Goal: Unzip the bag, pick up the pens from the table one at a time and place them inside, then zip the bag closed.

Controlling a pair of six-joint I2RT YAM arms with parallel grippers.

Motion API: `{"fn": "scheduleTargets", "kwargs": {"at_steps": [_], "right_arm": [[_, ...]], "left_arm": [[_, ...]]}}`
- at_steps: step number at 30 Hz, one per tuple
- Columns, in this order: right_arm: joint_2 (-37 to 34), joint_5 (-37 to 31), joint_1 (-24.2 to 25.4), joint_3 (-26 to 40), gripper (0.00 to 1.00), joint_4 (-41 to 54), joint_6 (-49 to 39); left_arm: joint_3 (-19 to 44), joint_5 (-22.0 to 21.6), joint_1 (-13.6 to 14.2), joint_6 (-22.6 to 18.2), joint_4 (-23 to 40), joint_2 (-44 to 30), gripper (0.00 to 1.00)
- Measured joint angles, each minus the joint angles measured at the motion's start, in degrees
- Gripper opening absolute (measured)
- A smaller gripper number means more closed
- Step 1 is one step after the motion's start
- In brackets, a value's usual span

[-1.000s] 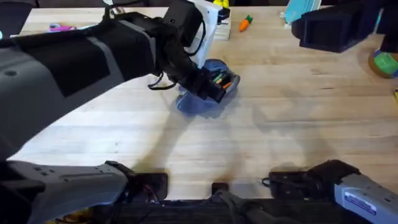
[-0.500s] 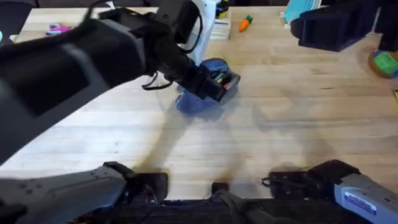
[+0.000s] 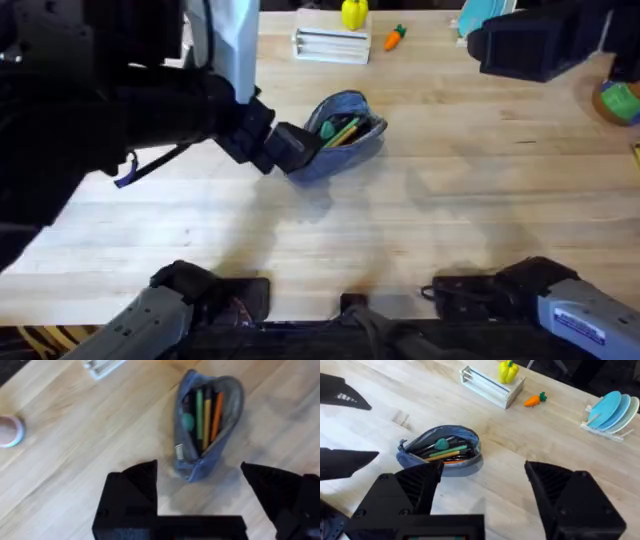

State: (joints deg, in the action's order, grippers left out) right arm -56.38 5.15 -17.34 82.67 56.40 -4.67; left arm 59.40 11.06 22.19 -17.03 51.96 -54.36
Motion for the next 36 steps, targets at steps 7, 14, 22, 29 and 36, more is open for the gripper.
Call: {"fn": "scheduleTargets", "kwargs": {"at_steps": [7, 14, 22, 29, 36], "right_arm": [[0.0, 0.0, 0.0, 0.0, 0.997, 0.0, 5.2], [-1.8, 0.0, 0.0, 0.0, 0.997, 0.3, 8.4], [-6.2, 4.6, 0.0, 0.0, 0.997, 0.9, 11.4], [-12.2, 13.7, 0.0, 0.0, 0.997, 0.6, 12.1], [-18.7, 19.2, -5.4, 0.0, 0.997, -3.0, 11.7]], "left_arm": [[0.0, -4.4, -1.2, -2.3, 2.5, -0.1, 0.993], [0.0, -5.1, -1.6, -7.5, 1.9, -0.1, 0.993], [-3.5, 0.1, -9.9, -17.4, 2.1, -0.1, 0.993], [-9.9, 14.3, -22.6, -28.9, 1.4, -0.1, 0.993], [-17.3, 24.1, -33.2, -36.4, -4.7, -0.1, 0.993]]}}
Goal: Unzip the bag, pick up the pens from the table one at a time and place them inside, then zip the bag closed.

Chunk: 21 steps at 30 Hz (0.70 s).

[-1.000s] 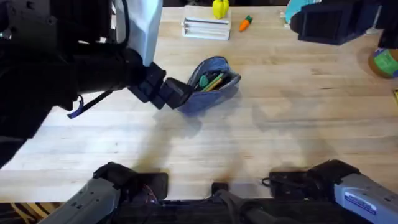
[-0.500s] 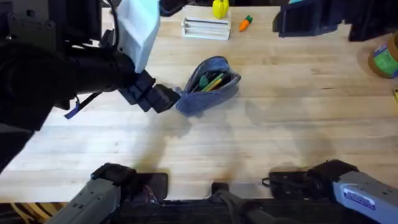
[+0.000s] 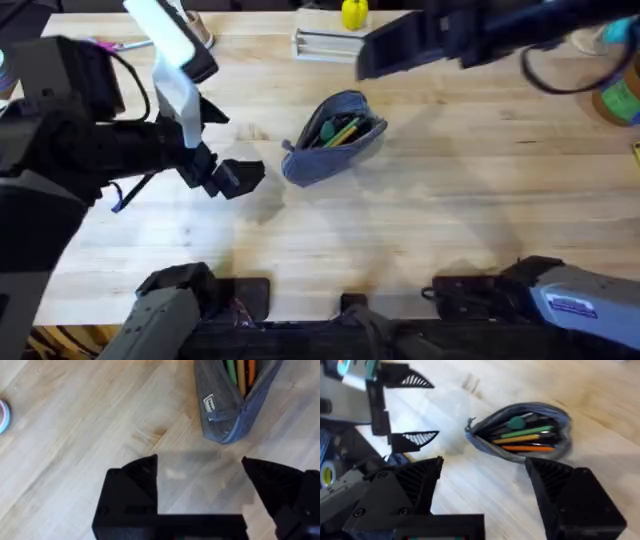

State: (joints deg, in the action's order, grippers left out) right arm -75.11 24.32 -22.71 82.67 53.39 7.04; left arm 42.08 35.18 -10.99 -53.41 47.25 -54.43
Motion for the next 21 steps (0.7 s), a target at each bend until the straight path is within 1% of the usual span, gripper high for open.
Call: {"fn": "scheduleTargets", "kwargs": {"at_steps": [2, 3, 6, 9, 14, 18, 21], "right_arm": [[-2.3, 0.6, -3.2, 0.0, 0.997, -1.5, -0.8], [-3.5, 0.8, -4.6, 0.0, 0.997, -2.2, -1.2], [-7.0, 1.1, -8.4, 0.0, 0.997, -4.9, -1.9], [-10.6, 1.2, -11.1, 0.0, 0.997, -7.8, -2.4], [-15.6, 1.3, -14.3, 0.0, 0.997, -12.0, -2.6], [-18.9, 1.3, -16.2, 0.0, 0.997, -14.4, -3.7], [-20.7, 1.3, -17.0, 0.0, 0.997, -15.2, -4.6]], "left_arm": [[-1.4, 1.1, -1.7, -0.7, -0.5, 0.0, 0.993], [-1.8, 1.5, -2.1, -1.0, -0.6, 0.0, 0.993], [-2.1, 3.1, -2.4, -2.4, -1.7, 0.0, 0.994], [-2.1, 4.4, -2.4, -6.0, -1.2, 0.0, 0.993], [-2.1, 4.6, -2.4, -12.4, -0.3, -1.4, 0.993], [-2.1, 4.8, -2.4, -16.4, -0.1, -5.7, 0.993], [-2.1, 5.7, -2.4, -18.6, -0.1, -9.4, 0.993]]}}
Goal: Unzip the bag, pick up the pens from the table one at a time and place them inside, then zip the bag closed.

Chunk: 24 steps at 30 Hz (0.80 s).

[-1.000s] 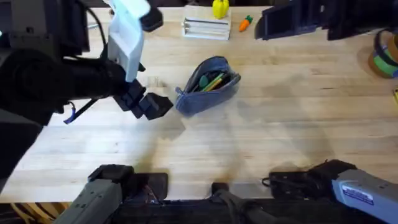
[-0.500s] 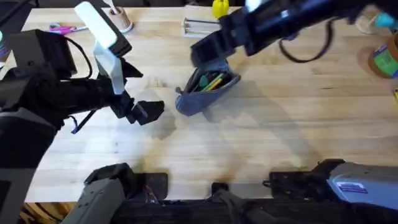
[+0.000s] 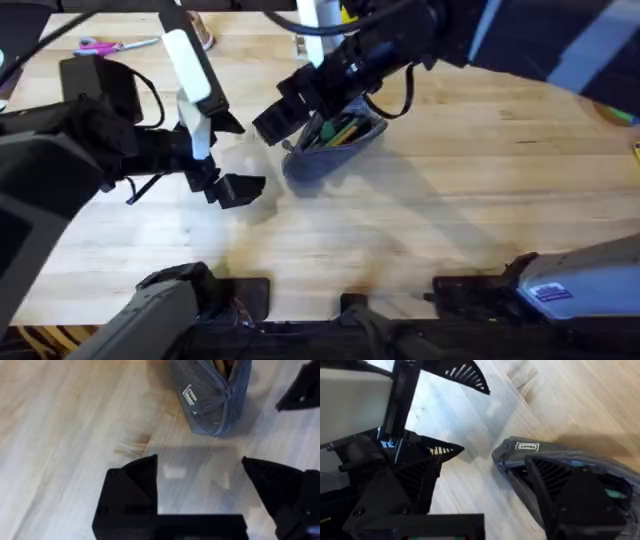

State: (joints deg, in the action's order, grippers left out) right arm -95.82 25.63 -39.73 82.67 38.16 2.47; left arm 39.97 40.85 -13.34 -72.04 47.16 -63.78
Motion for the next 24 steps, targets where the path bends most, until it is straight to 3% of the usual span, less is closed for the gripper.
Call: {"fn": "scheduleTargets", "kwargs": {"at_steps": [10, 19, 24], "right_arm": [[-5.3, 0.1, -0.1, 0.0, 0.997, -0.5, -1.0], [-8.8, 0.2, -0.3, 0.0, 0.989, -1.0, -1.3], [-10.9, -0.2, -0.6, 0.0, 0.837, -1.1, -1.6]], "left_arm": [[0.0, 2.4, 0.0, -3.1, 0.0, -10.6, 0.992], [0.0, 3.2, 0.0, -4.9, -0.5, -12.0, 0.992], [0.0, 3.2, -0.8, -5.2, -0.5, -12.0, 0.993]]}}
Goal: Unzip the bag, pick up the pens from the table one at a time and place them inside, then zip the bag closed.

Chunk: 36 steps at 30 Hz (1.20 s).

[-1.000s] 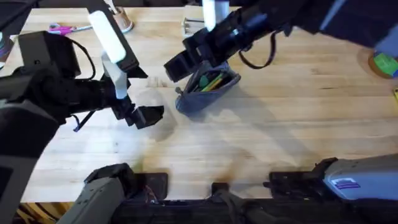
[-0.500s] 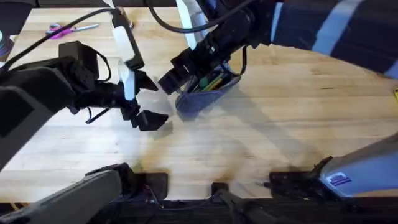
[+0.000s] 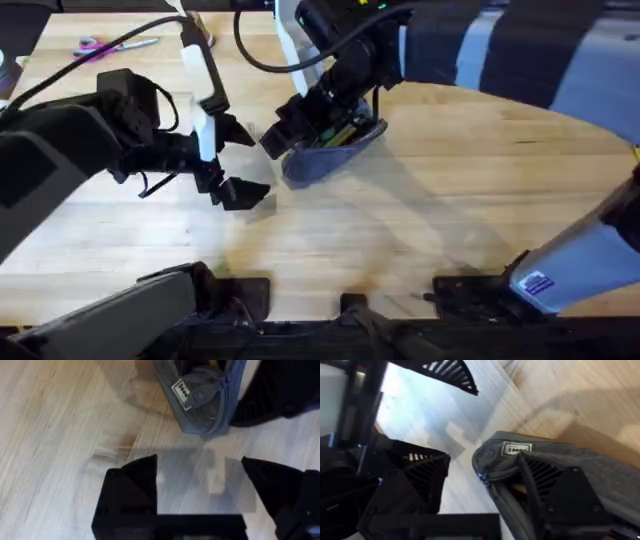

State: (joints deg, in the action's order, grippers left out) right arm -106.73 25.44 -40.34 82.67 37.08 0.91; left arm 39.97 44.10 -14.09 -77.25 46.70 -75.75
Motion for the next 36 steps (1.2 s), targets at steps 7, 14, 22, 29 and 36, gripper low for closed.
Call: {"fn": "scheduleTargets", "kwargs": {"at_steps": [7, 14, 22, 29, 36], "right_arm": [[-0.9, -2.0, 0.0, 0.0, 0.521, 1.3, -1.2], [-0.9, -2.1, 0.0, 0.0, 0.241, 2.5, -1.5], [-0.9, -0.1, -0.1, 0.0, 0.033, 3.4, -1.6], [-0.9, 0.4, -0.1, 0.0, 0.031, 3.4, -1.6], [-0.9, 2.9, 2.5, 0.0, 0.031, 3.5, -0.9]], "left_arm": [[0.0, 0.0, -1.0, -0.3, 0.1, 0.0, 0.993], [0.0, 0.0, -1.0, -0.3, 0.0, 0.0, 0.993], [0.0, 0.0, -1.0, -0.3, 0.1, 0.0, 0.993], [0.0, 0.0, -1.0, -0.3, 0.1, 0.0, 0.993], [0.0, 0.0, -1.0, -0.3, 0.1, 0.0, 0.993]]}}
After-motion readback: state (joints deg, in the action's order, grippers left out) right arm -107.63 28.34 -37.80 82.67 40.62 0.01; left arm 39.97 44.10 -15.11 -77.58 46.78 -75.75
